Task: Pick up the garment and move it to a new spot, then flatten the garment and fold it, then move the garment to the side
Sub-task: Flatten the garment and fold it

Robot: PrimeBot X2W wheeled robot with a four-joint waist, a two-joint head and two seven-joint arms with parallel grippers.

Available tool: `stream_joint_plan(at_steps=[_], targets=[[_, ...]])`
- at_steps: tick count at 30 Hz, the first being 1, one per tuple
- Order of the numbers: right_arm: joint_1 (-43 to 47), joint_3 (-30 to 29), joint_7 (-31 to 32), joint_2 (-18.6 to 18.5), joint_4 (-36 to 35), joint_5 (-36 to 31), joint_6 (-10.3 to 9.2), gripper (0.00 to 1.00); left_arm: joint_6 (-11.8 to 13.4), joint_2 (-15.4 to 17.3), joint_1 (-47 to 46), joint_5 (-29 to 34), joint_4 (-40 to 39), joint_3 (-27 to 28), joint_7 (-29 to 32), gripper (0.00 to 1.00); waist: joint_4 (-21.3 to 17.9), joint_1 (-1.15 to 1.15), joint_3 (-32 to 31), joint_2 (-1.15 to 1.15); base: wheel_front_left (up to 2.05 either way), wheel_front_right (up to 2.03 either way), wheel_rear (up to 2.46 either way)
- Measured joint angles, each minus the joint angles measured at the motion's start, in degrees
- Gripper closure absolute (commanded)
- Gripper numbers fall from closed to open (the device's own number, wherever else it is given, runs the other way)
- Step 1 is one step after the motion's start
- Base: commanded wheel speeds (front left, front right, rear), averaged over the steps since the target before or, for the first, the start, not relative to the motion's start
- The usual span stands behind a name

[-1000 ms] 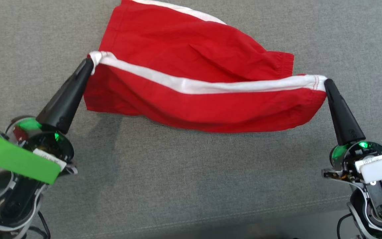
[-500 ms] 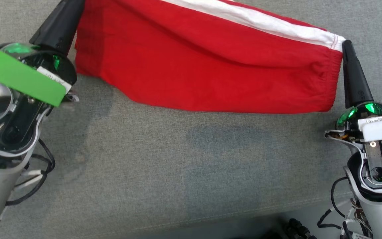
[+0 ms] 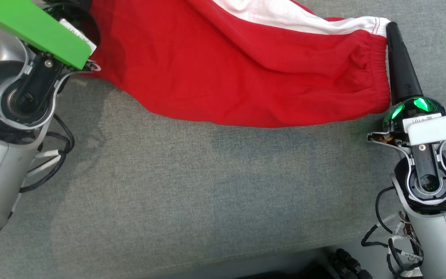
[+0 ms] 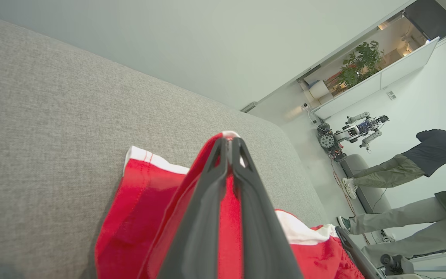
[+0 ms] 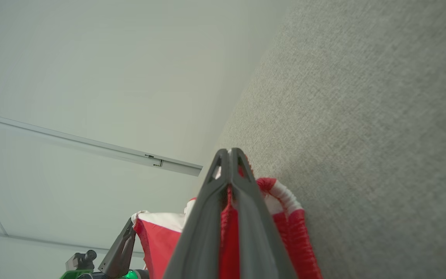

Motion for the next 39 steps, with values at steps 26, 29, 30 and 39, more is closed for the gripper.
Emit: stream_joint_plan(at_steps=[26, 29, 30, 39], targets=[[-0.31, -1.90, -1.74, 2.08, 4.42, 0.40, 1.14, 1.00, -3.43, -3.22, -5.40, 1.20, 14.84, 0.07, -0.07, 1.00, -1.65, 0.00, -1.04, 0.00, 0.00, 0.00, 0.00], [-0.29, -1.88, -1.86, 2.03, 4.68, 0.40, 1.15, 1.00, -3.63, -3.26, -5.44, 1.53, 16.39, -0.24, -0.07, 1.00, -1.47, 0.00, -1.18, 0.00, 0.00, 0.00, 0.00], [-0.29, -1.85, -1.86, 1.98, 4.75, 0.38, 1.15, 1.00, -3.63, -3.30, -5.44, 1.53, 16.89, -0.46, -0.01, 1.00, -1.40, 0.00, -1.19, 0.00, 0.00, 0.00, 0.00], [-0.56, -1.49, -2.13, 1.75, 4.68, -0.40, 1.14, 0.23, -4.58, -4.39, -5.66, 2.70, 20.28, -1.65, -0.08, 0.00, -1.10, 0.00, -0.90, 0.00, 0.00, 0.00, 0.00]])
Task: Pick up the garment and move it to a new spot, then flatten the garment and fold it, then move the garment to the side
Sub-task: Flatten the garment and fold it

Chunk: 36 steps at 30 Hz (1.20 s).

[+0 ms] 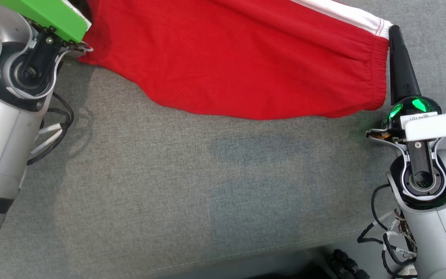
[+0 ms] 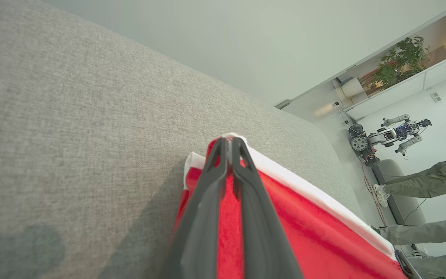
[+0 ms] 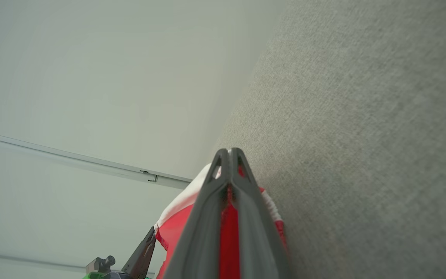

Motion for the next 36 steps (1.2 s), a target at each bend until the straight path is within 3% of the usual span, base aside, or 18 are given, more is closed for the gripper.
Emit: stream_joint_plan(at_steps=[1, 13, 19, 27, 36], targets=[[-0.07, -0.02, -0.07, 0.05, 0.00, -0.25, -0.01, 0.00, -0.01, -0.19, -0.12, -0.01, 0.30, -0.01, 0.00, 0.00, 0.02, 0.00, 0.00, 0.00, 0.00, 0.00, 0.00], [0.23, 0.32, -0.51, -0.31, -1.02, -1.87, 2.02, 0.00, -2.58, -3.37, -0.19, -0.11, 4.52, -1.88, -0.63, 0.00, 0.84, 0.00, -2.34, 0.00, 0.00, 0.00, 0.00], [4.15, -1.05, -1.49, -0.80, -1.64, -3.15, 2.46, 0.00, -3.81, -3.41, 3.22, -0.10, 5.26, -1.94, -2.97, 0.00, 1.24, 0.00, -4.63, 0.00, 0.00, 0.00, 0.00], [11.66, -1.65, -2.08, 0.68, -2.87, -3.61, 2.47, 0.00, -4.19, -2.33, 10.93, 2.03, 5.06, -3.08, -8.08, 0.00, 1.19, 0.00, -9.85, 0.00, 0.00, 0.00, 0.00], [18.42, 2.68, -2.07, 0.45, 1.47, -6.44, 2.16, 0.00, -3.41, 0.64, 19.48, 11.39, 3.33, -6.68, -15.79, 0.00, 0.64, 0.00, -16.46, 0.00, 0.00, 0.00, 0.00]])
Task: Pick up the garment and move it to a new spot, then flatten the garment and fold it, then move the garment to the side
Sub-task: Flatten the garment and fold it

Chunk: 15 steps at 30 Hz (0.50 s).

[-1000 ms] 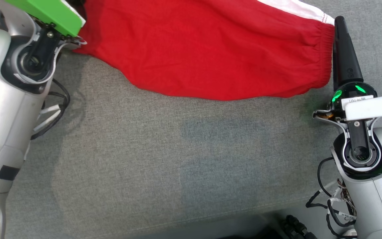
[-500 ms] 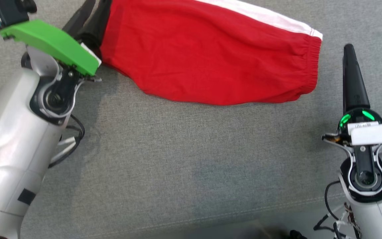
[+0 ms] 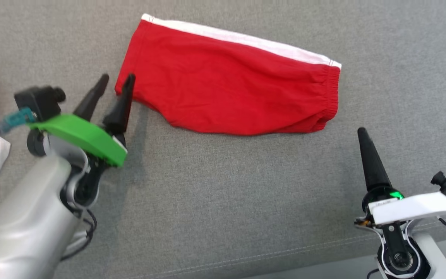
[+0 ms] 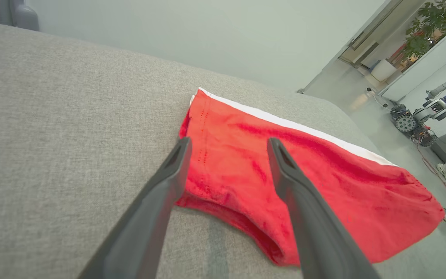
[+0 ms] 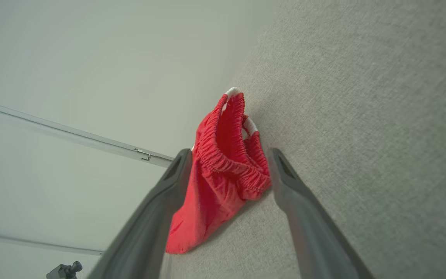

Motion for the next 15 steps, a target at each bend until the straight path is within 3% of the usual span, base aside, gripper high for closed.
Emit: stream_joint_plan(at_steps=[6, 15], targets=[[1.79, 1.00, 0.00, -2.43, 4.10, -4.78, -1.38, 0.00, 2.96, -0.03, 7.15, 3.34, -1.05, -2.49, -1.93, 0.00, 0.28, 0.00, -4.49, 0.00, 0.00, 0.00, 0.00], [2.99, 1.32, 0.00, -1.40, 7.79, -5.34, -2.82, 0.00, 8.53, 0.12, 13.55, 7.86, -6.09, -2.50, -2.46, 0.00, 4.08, 0.00, -8.62, 0.00, 0.00, 0.00, 0.00]])
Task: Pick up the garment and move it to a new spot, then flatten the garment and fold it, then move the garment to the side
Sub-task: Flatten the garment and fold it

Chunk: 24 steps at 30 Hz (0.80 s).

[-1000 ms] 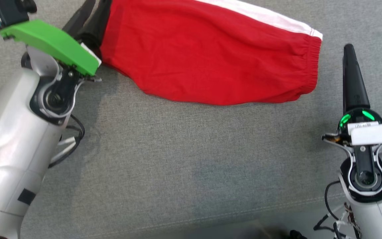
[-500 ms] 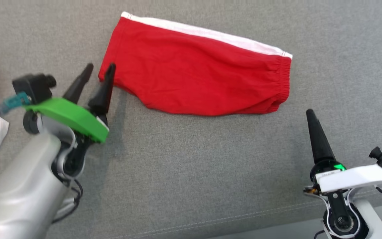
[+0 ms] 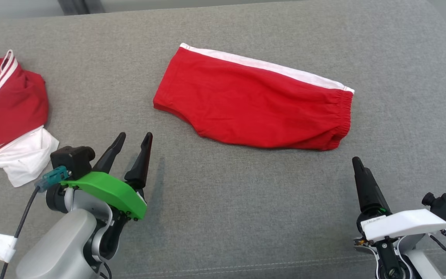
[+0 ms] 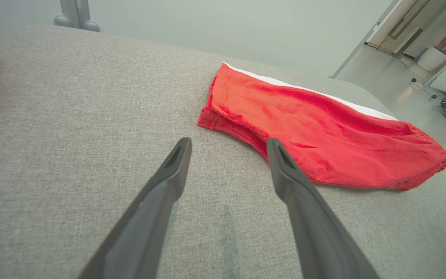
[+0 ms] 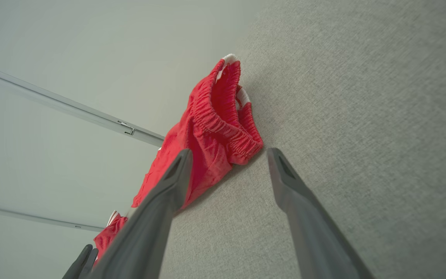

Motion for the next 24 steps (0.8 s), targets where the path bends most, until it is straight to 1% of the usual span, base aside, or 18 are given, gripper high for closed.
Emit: stream_joint_plan(at_steps=[2, 4, 5, 11, 14, 18, 20, 24], targets=[[0.04, -0.65, -0.01, 1.57, 0.82, 1.30, -0.02, 0.00, 0.82, 0.21, 1.90, 0.31, -2.34, 1.02, 0.00, 0.00, 1.88, 0.00, -0.48, 0.00, 0.00, 0.00, 0.00], [-0.01, -1.36, -0.01, 2.53, 1.56, 2.63, -0.08, 0.00, 0.99, 0.53, 2.83, 0.96, -3.96, 1.99, -0.01, 0.00, 3.11, 0.00, -0.61, 0.00, 0.00, 0.00, 0.00], [-0.08, -1.71, -0.01, 2.93, 1.92, 3.10, -0.44, 0.00, 1.10, 0.74, 3.28, 1.45, -4.64, 2.41, -0.01, 0.00, 3.70, 0.00, -0.63, 0.00, 0.00, 0.00, 0.00], [-2.01, -3.43, -0.03, 4.48, 3.54, 5.56, -0.46, 0.00, 1.80, 1.31, 7.04, 2.43, -8.99, 6.65, -0.01, 0.00, 6.68, 0.00, 0.00, 0.00, 0.00, 0.00, 0.00], [-3.77, -4.41, -0.24, 4.79, 4.38, 6.80, -0.45, 0.00, 2.04, 1.44, 8.66, 2.72, -10.84, 8.90, -0.01, 0.00, 7.52, 0.00, 1.00, 0.00, 0.00, 0.00, 0.00], [-5.97, -5.14, -0.44, 5.22, 5.76, 8.68, -0.41, 0.00, 2.08, 1.53, 10.29, 3.45, -13.16, 10.88, -0.01, 0.00, 8.27, 0.00, 2.44, 0.00, 0.00, 0.00, 0.00], [-6.56, -5.32, -0.44, 5.52, 6.54, 9.53, -0.34, 0.00, 2.49, 1.63, 10.85, 3.82, -14.10, 11.27, -0.01, 0.00, 8.52, 0.00, 3.11, 0.00, 0.00, 0.00, 0.00], [-7.00, -4.94, -0.43, 5.52, 7.75, 9.79, 0.63, 0.00, 2.56, 1.97, 12.31, 5.84, -15.43, 13.25, -0.01, 0.00, 8.74, 0.00, 4.14, 0.00, 0.00, 0.00, 0.00]])
